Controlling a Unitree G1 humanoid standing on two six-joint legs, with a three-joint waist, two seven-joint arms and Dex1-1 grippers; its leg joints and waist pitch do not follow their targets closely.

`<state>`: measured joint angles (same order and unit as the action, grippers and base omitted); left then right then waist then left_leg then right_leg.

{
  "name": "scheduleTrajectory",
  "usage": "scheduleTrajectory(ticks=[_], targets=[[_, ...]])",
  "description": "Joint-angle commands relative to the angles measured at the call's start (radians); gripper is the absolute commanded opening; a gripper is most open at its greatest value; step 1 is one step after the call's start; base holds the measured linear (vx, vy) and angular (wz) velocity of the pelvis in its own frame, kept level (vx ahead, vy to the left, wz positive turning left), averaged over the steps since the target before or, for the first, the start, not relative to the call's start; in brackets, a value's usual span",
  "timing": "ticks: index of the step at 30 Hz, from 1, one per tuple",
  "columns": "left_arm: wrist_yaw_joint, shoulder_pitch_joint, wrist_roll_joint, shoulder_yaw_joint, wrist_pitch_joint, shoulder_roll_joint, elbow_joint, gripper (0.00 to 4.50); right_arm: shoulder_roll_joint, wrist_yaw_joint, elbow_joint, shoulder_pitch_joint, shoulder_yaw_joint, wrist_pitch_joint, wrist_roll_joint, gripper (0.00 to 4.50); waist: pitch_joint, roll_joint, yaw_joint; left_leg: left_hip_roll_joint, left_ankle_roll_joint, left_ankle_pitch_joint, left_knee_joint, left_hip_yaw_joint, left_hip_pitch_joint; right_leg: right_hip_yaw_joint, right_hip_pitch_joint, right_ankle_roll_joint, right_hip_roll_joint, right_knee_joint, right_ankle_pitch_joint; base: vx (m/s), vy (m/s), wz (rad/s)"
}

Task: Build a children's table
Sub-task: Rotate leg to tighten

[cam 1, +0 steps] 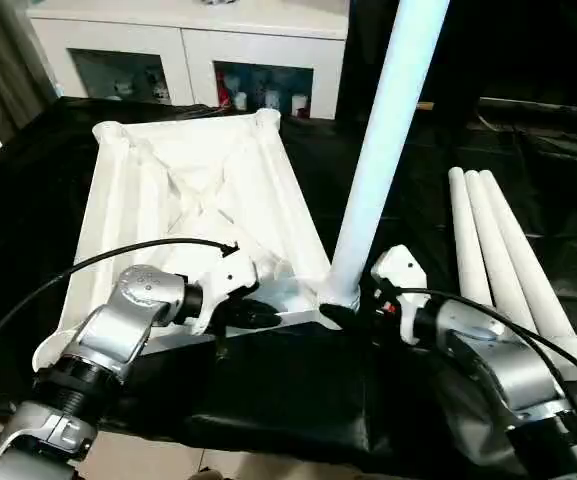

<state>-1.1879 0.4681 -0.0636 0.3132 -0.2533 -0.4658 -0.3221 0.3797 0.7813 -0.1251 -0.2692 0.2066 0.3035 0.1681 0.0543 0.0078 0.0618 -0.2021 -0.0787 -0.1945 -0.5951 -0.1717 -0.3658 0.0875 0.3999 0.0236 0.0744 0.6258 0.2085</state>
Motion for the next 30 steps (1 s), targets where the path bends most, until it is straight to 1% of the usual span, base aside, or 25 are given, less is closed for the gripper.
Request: scheduleTrajectory(ticks=[1, 4, 6, 7, 9, 11, 12, 13, 15, 16, 17, 18, 19, 21, 23, 24, 25, 26, 27, 28, 29, 30], targets=[[-0.039, 0.004, -0.031, 0.010, 0.031, -0.002, 0.044, 0.00, 0.009, -0.007, 0.015, -0.007, -0.009, 0.012, 0.002, 3.88, -0.060, 0.005, 0.000, -0.030, 0.036, -0.144, 0.069, 0.006, 0.006, -0.062, -0.061, 0.218, 0.068, -0.075, 0.080, 0.000, 0.000, 0.00], [-0.048, 0.000, -0.032, 0.008, 0.027, 0.000, 0.052, 0.00, 0.002, 0.002, 0.017, -0.007, -0.015, 0.017, 0.014, 3.88, -0.063, 0.005, 0.000, -0.030, 0.043, -0.118, 0.066, 0.006, 0.005, -0.061, -0.062, 0.226, 0.066, -0.069, 0.032, 0.000, 0.000, 0.00], [-0.049, 0.000, -0.031, 0.007, 0.027, 0.000, 0.053, 0.00, -0.001, 0.001, 0.015, -0.008, -0.015, 0.015, 0.013, 3.88, -0.064, 0.005, 0.001, -0.029, 0.047, -0.112, 0.066, 0.006, 0.005, -0.061, -0.063, 0.230, 0.067, -0.068, 0.023, 0.000, 0.000, 0.00], [-0.049, 0.000, -0.031, 0.007, 0.027, 0.000, 0.053, 0.00, -0.001, 0.001, 0.015, -0.008, -0.015, 0.015, 0.013, 3.71, -0.063, 0.005, 0.001, -0.030, 0.048, -0.113, 0.066, 0.006, 0.005, -0.061, -0.062, 0.232, 0.067, -0.068, 0.022, 0.000, 0.000, 0.00], [-0.048, 0.000, -0.028, 0.010, 0.027, 0.000, 0.056, 0.00, -0.010, 0.010, 0.011, -0.005, -0.010, 0.007, 0.018, 3.71, -0.063, 0.004, 0.002, -0.029, 0.048, -0.117, 0.065, 0.005, 0.005, -0.061, -0.063, 0.231, 0.067, -0.069, 0.028, 0.000, 0.000, 0.00], [-0.050, 0.000, -0.029, 0.012, 0.026, 0.000, 0.058, 0.00, -0.015, 0.012, 0.008, -0.003, -0.005, 0.000, 0.017, 3.44, -0.064, 0.006, 0.002, -0.029, 0.045, -0.124, 0.066, 0.006, 0.005, -0.060, -0.063, 0.228, 0.068, -0.070, 0.042, 0.000, 0.000, 0.00], [-0.052, 0.000, -0.029, 0.013, 0.027, -0.001, 0.056, 0.00, -0.017, 0.015, 0.008, 0.000, -0.003, -0.004, 0.017, 3.37, -0.064, 0.005, 0.003, -0.030, 0.043, -0.123, 0.066, 0.006, 0.006, -0.061, -0.063, 0.226, 0.068, -0.070, 0.045, 0.000, 0.000, 0.00], [-0.054, 0.000, -0.028, 0.014, 0.028, -0.002, 0.055, 0.00, -0.017, 0.015, 0.008, 0.001, -0.003, -0.005, 0.017, 3.33, -0.065, 0.006, 0.004, -0.030, 0.042, -0.120, 0.065, 0.006, 0.006, -0.061, -0.063, 0.227, 0.068, -0.070, 0.040, 0.000, 0.000, 0.00], [-0.055, 0.000, -0.027, 0.014, 0.029, -0.003, 0.054, 0.00, -0.019, 0.017, 0.009, 0.006, -0.003, -0.006, 0.020, 3.08, -0.065, 0.006, 0.003, -0.029, 0.044, -0.111, 0.065, 0.006, 0.005, -0.060, -0.064, 0.231, 0.067, -0.067, 0.019, 0.000, 0.000, 0.00], [-0.055, 0.000, -0.027, 0.013, 0.029, -0.002, 0.053, 0.00, -0.019, 0.018, 0.010, 0.008, -0.003, -0.006, 0.021, 3.08, -0.065, 0.006, 0.004, -0.030, 0.045, -0.112, 0.065, 0.006, 0.006, -0.060, -0.063, 0.231, 0.067, -0.067, 0.019, 0.000, 0.000, 0.00], [-0.055, 0.002, -0.026, 0.014, 0.031, -0.002, 0.050, 0.00, -0.020, 0.015, 0.007, 0.009, -0.002, -0.009, 0.019, 2.98, -0.065, 0.006, 0.004, -0.029, 0.045, -0.112, 0.065, 0.006, 0.006, -0.060, -0.064, 0.232, 0.067, -0.067, 0.018, 0.000, 0.000, 0.00], [-0.055, 0.003, -0.025, 0.014, 0.032, 0.000, 0.045, 0.00, -0.022, 0.014, 0.006, 0.012, -0.002, -0.010, 0.020, 2.89, -0.068, 0.007, 0.004, -0.029, 0.044, -0.107, 0.064, 0.007, 0.006, -0.060, -0.065, 0.233, 0.067, -0.065, 0.009, 0.000, 0.000, 0.00], [-0.056, 0.006, -0.024, 0.015, 0.035, 0.001, 0.039, 0.00, -0.028, 0.010, 0.003, 0.014, -0.002, -0.011, 0.019, 2.82, -0.068, 0.010, 0.005, -0.029, 0.043, -0.106, 0.064, 0.007, 0.005, -0.060, -0.066, 0.234, 0.068, -0.065, 0.007, 0.000, 0.000, 0.00], [-0.056, 0.006, -0.023, 0.015, 0.035, 0.001, 0.038, 0.00, -0.031, 0.004, 0.000, 0.015, -0.002, -0.013, 0.016, 2.77, -0.068, 0.008, 0.004, -0.029, 0.042, -0.109, 0.064, 0.007, 0.005, -0.060, -0.066, 0.234, 0.067, -0.065, 0.005, 0.000, 0.000, 0.00], [-0.056, 0.008, -0.022, 0.016, 0.035, 0.003, 0.034, 0.00, -0.040, -0.008, -0.010, 0.024, -0.001, -0.017, 0.011, 2.75, -0.068, 0.011, 0.004, -0.029, 0.040, -0.112, 0.063, 0.007, 0.005, -0.060, -0.065, 0.234, 0.068, -0.066, 0.009, 0.000, 0.000, 0.00], [-0.054, 0.009, -0.021, 0.016, 0.036, 0.005, 0.031, 0.00, -0.045, -0.013, -0.014, 0.028, 0.000, -0.017, 0.009, 2.74, -0.069, 0.010, 0.004, -0.028, 0.038, -0.113, 0.063, 0.006, 0.005, -0.060, -0.065, 0.233, 0.067, -0.066, 0.010, 0.000, 0.000, 0.00], [-0.052, 0.010, -0.021, 0.015, 0.035, 0.006, 0.029, 0.00, -0.047, -0.015, -0.016, 0.031, 0.001, -0.017, 0.008, 2.73, -0.069, 0.013, 0.005, -0.028, 0.037, -0.114, 0.063, 0.007, 0.006, -0.060, -0.065, 0.234, 0.067, -0.065, 0.009, 0.000, 0.000, 0.00], [-0.052, 0.010, -0.021, 0.015, 0.035, 0.006, 0.029, 0.00, -0.047, -0.015, -0.016, 0.031, 0.001, -0.017, 0.008, 2.73, -0.068, 0.011, 0.004, -0.028, 0.035, -0.118, 0.064, 0.007, 0.006, -0.060, -0.065, 0.233, 0.067, -0.066, 0.009, 0.000, 0.000, 0.00], [-0.013, 0.016, -0.010, 0.011, 0.031, 0.028, 0.016, 0.00, -0.068, -0.054, -0.034, 0.034, -0.008, -0.017, 0.001, 2.73, -0.069, 0.013, 0.004, -0.029, 0.033, -0.122, 0.064, 0.007, 0.007, -0.059, -0.066, 0.234, 0.066, -0.066, 0.011, 0.000, 0.000, 0.00], [0.038, 0.026, 0.006, 0.008, 0.029, 0.055, -0.004, 0.00, -0.090, -0.109, -0.058, 0.031, -0.018, -0.020, -0.016, 2.72, -0.067, 0.018, 0.003, -0.029, 0.028, -0.130, 0.064, 0.007, 0.008, -0.059, -0.063, 0.236, 0.066, -0.067, 0.021, 0.000, 0.000, 0.00], [0.071, 0.032, 0.018, 0.007, 0.028, 0.072, -0.017, 0.00, -0.105, -0.145, -0.074, 0.029, -0.024, -0.023, -0.027, 2.72, -0.065, 0.017, 0.001, -0.030, 0.024, -0.141, 0.066, 0.006, 0.008, -0.060, -0.061, 0.234, 0.066, -0.071, 0.035, 0.000, 0.000, 0.00], [0.138, 0.049, 0.042, 0.008, 0.016, 0.104, -0.049, 0.00, -0.137, -0.207, -0.100, 0.020, -0.042, -0.008, -0.032, 2.72, -0.063, 0.014, 0.000, -0.029, 0.011, -0.167, 0.067, 0.007, 0.012, -0.058, -0.061, 0.229, 0.067, -0.077, 0.081, 0.000, 0.000, 0.00]])
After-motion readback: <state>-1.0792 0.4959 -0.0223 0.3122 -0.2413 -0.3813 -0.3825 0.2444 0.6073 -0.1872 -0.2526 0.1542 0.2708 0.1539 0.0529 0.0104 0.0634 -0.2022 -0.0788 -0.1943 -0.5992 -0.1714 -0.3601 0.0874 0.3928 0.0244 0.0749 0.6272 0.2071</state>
